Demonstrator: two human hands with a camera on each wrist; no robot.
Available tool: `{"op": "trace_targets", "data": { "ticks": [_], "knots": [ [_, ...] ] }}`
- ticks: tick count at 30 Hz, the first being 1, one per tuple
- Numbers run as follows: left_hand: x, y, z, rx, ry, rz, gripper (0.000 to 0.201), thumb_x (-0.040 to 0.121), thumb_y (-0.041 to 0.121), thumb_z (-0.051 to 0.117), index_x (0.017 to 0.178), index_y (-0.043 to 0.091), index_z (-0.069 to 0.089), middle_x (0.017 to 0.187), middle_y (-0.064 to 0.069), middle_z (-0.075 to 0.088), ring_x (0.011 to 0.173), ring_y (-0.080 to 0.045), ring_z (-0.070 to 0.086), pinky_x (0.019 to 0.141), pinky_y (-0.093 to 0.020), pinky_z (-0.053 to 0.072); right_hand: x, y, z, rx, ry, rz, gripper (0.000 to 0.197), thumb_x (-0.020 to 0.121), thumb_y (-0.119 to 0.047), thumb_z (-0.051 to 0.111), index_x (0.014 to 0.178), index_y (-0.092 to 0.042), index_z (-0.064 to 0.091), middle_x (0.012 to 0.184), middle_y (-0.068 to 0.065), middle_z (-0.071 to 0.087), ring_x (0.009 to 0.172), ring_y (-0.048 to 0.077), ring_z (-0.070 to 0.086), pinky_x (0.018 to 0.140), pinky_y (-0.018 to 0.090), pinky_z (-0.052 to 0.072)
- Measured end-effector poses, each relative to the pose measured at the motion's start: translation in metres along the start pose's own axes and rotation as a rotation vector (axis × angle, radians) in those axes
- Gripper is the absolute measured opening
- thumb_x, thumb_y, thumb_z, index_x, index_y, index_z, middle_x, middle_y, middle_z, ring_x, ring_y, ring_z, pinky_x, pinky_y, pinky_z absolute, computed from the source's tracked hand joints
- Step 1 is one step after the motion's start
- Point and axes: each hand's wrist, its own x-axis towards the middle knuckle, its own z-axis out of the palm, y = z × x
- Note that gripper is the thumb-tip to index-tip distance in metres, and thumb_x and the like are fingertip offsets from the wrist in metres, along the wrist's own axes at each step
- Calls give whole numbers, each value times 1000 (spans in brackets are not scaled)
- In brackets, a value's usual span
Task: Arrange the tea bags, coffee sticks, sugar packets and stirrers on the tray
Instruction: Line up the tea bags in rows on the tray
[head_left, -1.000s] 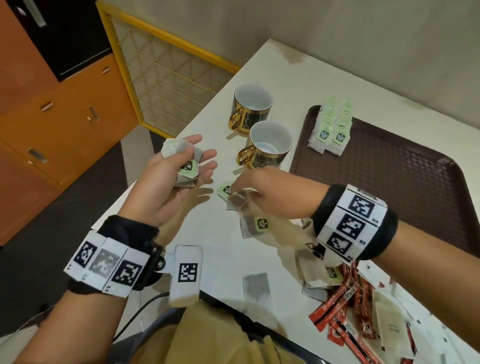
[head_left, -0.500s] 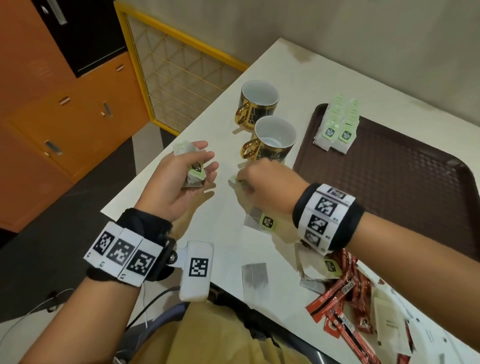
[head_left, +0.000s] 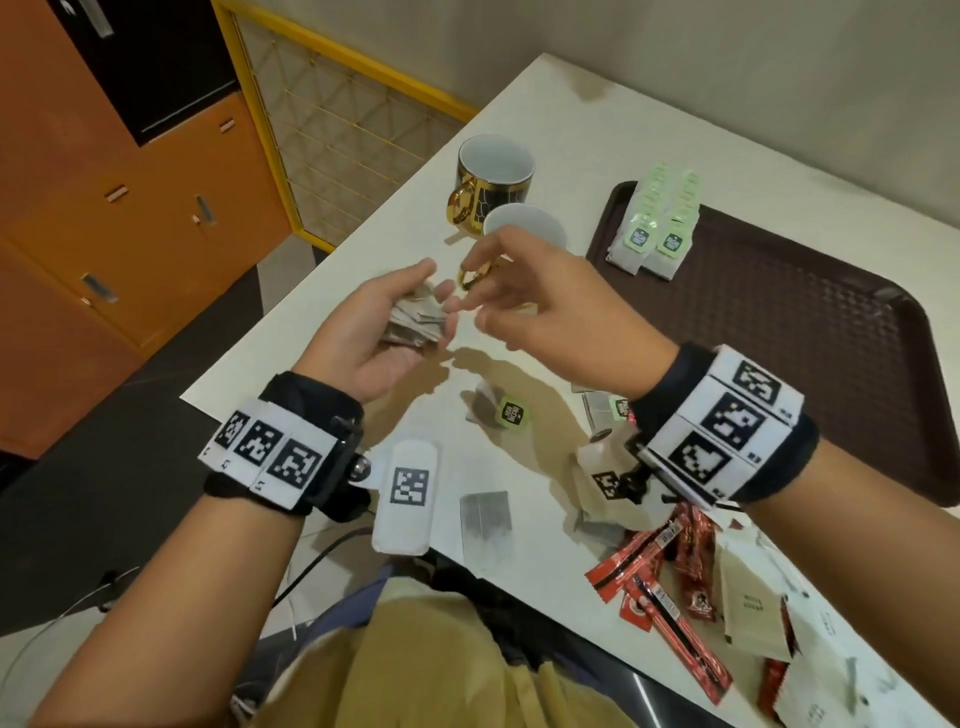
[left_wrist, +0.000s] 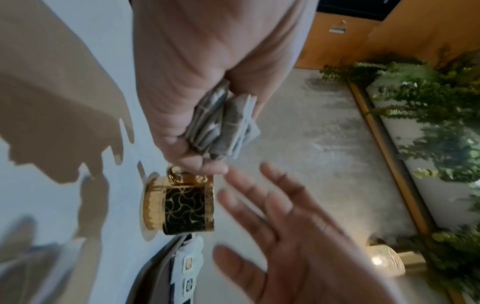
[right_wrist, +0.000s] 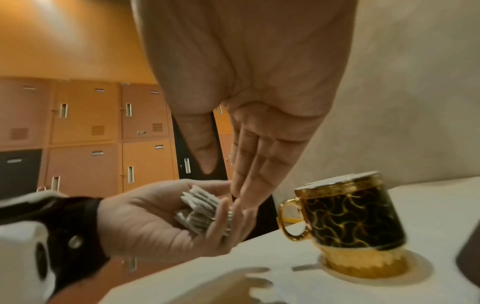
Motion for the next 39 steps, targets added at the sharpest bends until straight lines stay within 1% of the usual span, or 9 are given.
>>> {"op": "trace_targets", "data": {
  "ticks": [7,11,15,21,23,27,30,36,39],
  "knots": [
    [-6,9,-18,-92,94,46,30,94,9,57,123,7,52,107,-12,62,85,-19,60,71,-26,54,-4,33,22,-779,-531,95,55,83,-20,71,131,-15,45,120,8,53,107,26,52,83,36,45],
    [-13,1,-14,-90,91,35,36,92,6,56,128,4,54,112,-14,64,92,-22,62,74,-28,55,4,30,15,-806,-543,53,17,86,-9,64,103,-10,61,94,3,58,85,22,52,71,28,37],
    [-18,-8,-9,-51,83,27,21,94,5,54,114,1,58,109,-13,64,90,-21,61,74,-27,54,-1,10,-5,-568,-596,35,6,83,-9,70,85,-11,65,82,2,65,74,20,60,68,31,48],
    [-19,-16,-1,-18,107,39,14,95,7,55,107,2,60,101,-10,66,89,-19,61,77,-27,54,-50,-6,38,-605,-830,-132,19,83,-20,73,99,-10,72,113,4,53,98,21,54,84,34,45],
    [-19,-16,0,-6,116,44,13,95,7,56,107,3,61,101,-9,67,89,-19,61,75,-27,54,-59,1,53,-665,-784,-147,22,82,-13,70,104,-10,71,107,3,46,92,23,52,73,32,42],
    [-18,-19,1,-4,138,59,18,94,8,58,111,3,60,99,-9,68,90,-19,62,73,-28,55,-66,10,60,-680,-708,-92,15,77,-4,68,74,-15,58,87,-1,40,68,16,40,53,22,26],
    [-17,-20,3,-4,149,55,24,92,8,61,116,4,61,97,-8,70,88,-19,64,70,-28,56,-64,9,44,-596,-664,-60,12,79,-12,72,90,-8,68,87,2,55,76,19,50,60,24,38],
    [-16,-23,13,-3,111,54,31,92,9,61,123,6,60,96,-7,69,86,-18,63,69,-24,57,-65,9,-43,-239,-296,4,27,75,-11,80,81,-17,54,79,-5,58,65,0,53,60,12,41],
    [-14,-28,20,-1,84,33,34,93,9,59,127,4,59,97,-7,67,87,-18,61,74,-25,55,-79,28,-51,-177,-335,128,28,73,-11,82,82,-18,56,78,1,61,66,16,58,64,33,51]
  ]
}}
